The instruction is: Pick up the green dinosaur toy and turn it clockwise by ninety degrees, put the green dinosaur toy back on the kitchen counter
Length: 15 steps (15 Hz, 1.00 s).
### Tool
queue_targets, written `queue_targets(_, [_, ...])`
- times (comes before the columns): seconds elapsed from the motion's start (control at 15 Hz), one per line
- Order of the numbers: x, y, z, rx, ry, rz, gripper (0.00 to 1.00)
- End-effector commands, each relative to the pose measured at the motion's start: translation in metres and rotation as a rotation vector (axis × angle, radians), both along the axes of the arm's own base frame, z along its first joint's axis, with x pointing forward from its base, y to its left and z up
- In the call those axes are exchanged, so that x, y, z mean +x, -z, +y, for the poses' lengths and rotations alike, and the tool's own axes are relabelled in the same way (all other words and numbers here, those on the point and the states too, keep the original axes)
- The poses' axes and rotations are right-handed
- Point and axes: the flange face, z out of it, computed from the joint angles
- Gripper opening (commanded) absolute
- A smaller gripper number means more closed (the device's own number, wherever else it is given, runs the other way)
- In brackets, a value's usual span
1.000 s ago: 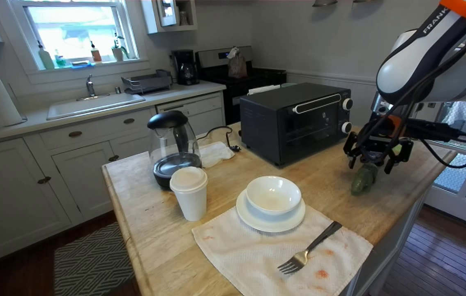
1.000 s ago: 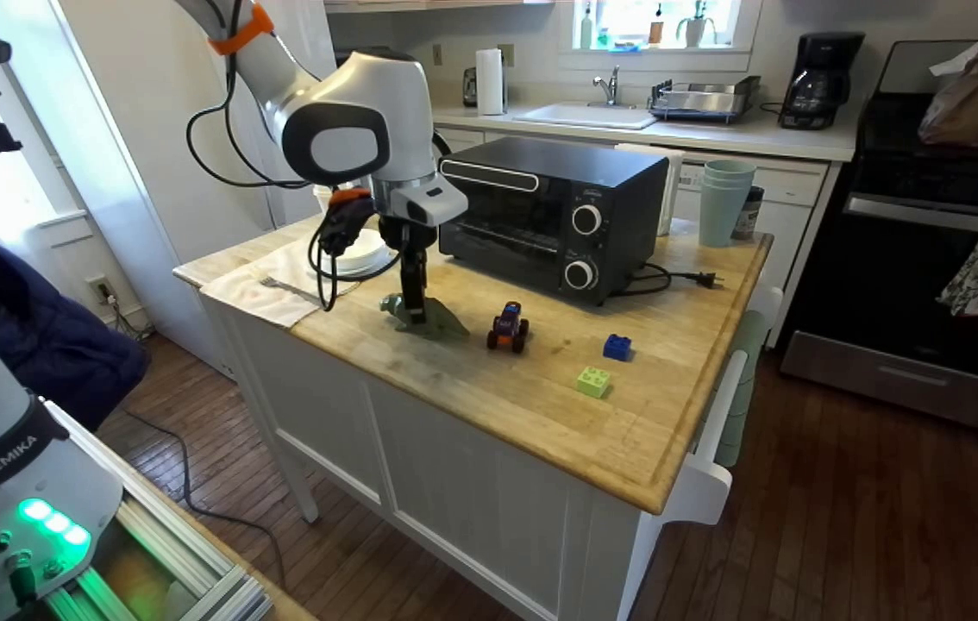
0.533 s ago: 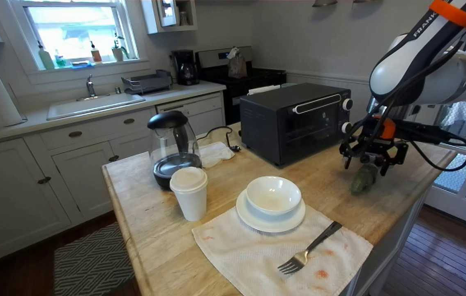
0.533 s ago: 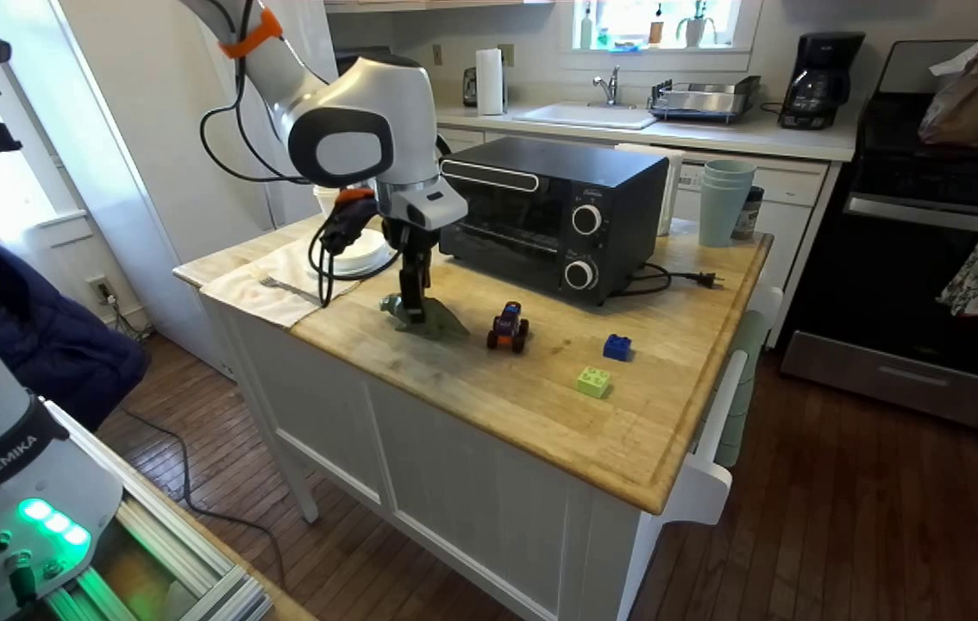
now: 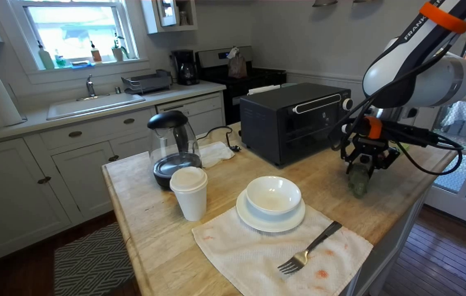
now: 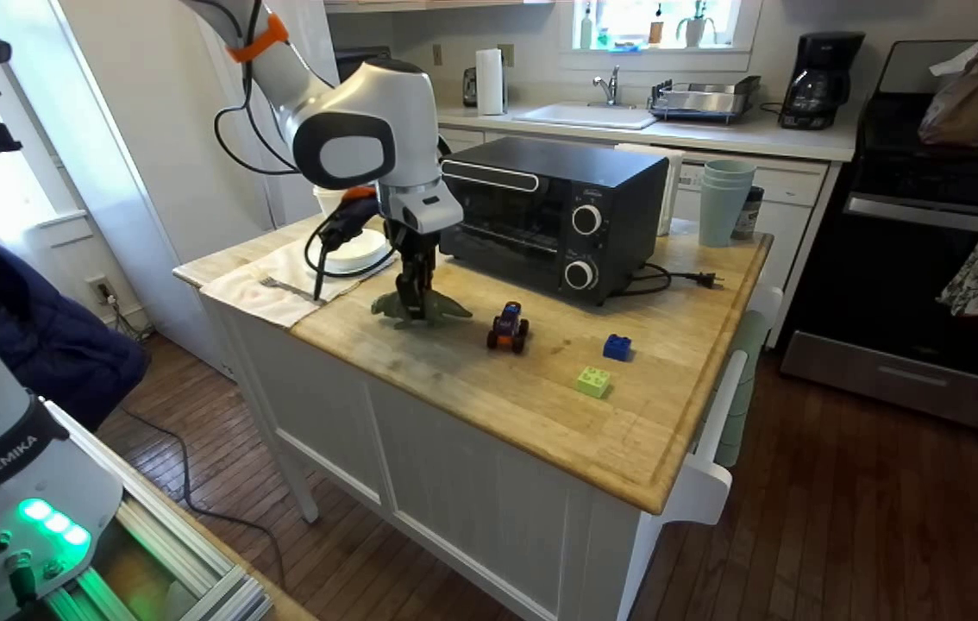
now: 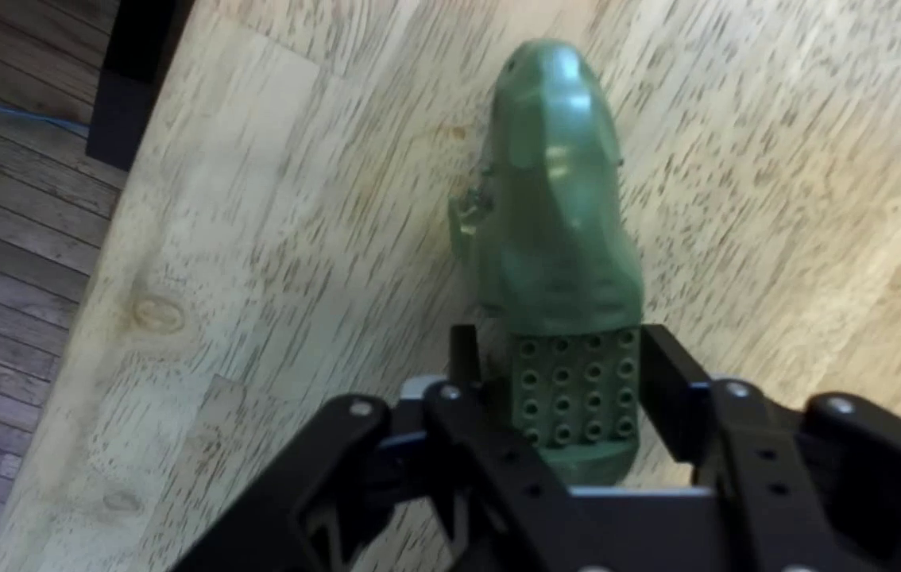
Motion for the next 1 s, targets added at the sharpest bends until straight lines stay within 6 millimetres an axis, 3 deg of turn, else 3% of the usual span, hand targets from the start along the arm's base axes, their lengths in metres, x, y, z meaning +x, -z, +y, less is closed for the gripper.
queue_targets(0.0, [0.011, 0.0024, 0.0018, 0.009, 0.141, -0.021, 0.24])
queue_targets(0.33, [0.0136, -0.0029, 0.0026, 0.056, 0.39, -0.044, 0.23])
queue_targets(0.6, [0.0153, -0.0067, 0.009, 0.059, 0.458, -0.068, 0.23])
queue_targets(0.67, [0.0109, -0.0066, 0.0029, 0.049, 0.416, -0.044, 0.48])
queue_targets(0.93, [0.0125, -0.0072, 0.0063, 0.051, 0.429, -0.051, 0.48])
